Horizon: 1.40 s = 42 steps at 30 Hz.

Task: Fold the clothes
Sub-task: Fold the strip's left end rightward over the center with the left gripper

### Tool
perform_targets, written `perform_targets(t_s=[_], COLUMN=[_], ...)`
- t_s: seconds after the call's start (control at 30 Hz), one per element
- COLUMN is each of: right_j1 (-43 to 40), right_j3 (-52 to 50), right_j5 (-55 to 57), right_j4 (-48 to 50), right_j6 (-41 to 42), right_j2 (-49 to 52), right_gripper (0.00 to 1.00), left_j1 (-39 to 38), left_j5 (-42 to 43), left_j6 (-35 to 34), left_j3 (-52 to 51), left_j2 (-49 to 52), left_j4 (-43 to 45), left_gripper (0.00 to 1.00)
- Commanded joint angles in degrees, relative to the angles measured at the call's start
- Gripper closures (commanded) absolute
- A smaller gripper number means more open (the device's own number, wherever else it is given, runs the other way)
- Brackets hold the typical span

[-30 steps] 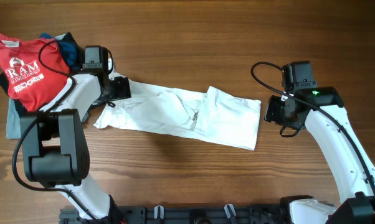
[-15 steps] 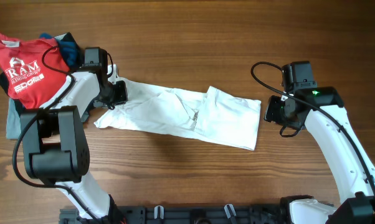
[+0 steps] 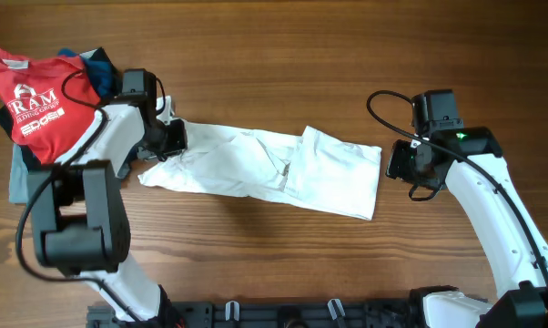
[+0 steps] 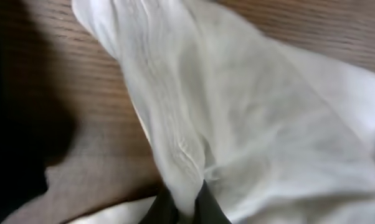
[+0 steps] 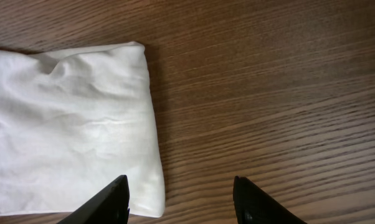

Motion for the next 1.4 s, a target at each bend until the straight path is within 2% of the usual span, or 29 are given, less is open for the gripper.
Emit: perform_targets(t_s=[0.0,0.13,0.27,0.5,0.77,0.93,1.37], right_j1=[-0.13,-0.15,-0.15,-0.15,-2.36,-3.74,-3.72], right_j3=[0.66,0.66,0.66,0.66,0.66,0.52,-0.20], right_j5=[1.20,1.29,1.60,2.10,9.55,9.55,8.85], right_j4=[-0.07,-0.24,-0.50,-1.55,-3.32,-4.22,-4.15], right_j6=[-0.55,0.81,1.44,0.92,4.07,3.50,3.23], right_j2=[-0.22,-0.22,-0.22,-0.22,-0.22,-0.22,-0.22], right_gripper=[0.46,0.47,0.47,0.47,0.42,0.42,0.42], left_j1=[0.09,0.17,0.42,-1.18,-10.36,-17.35,-34.51], left_j5=[2.43,0.48,-5.38,-4.79,-3.21,-2.08,-2.14], left_j6=[-0.20,-0.52,-1.64,-1.68,-4.83,-10.32,-17.88], left_j3=[2.03,2.03,2.99,5.42,9.75,12.48,12.46], left_j2=[-7.61,-11.30,-13.51,-13.60,-15.19,-16.98,-16.20], left_j4=[-0.87,-1.31,-1.31,-3.80,-9.01,-7.13,-1.53], left_gripper=[0.96,0.96,0.96,0.96,0.96,0.96,0.96])
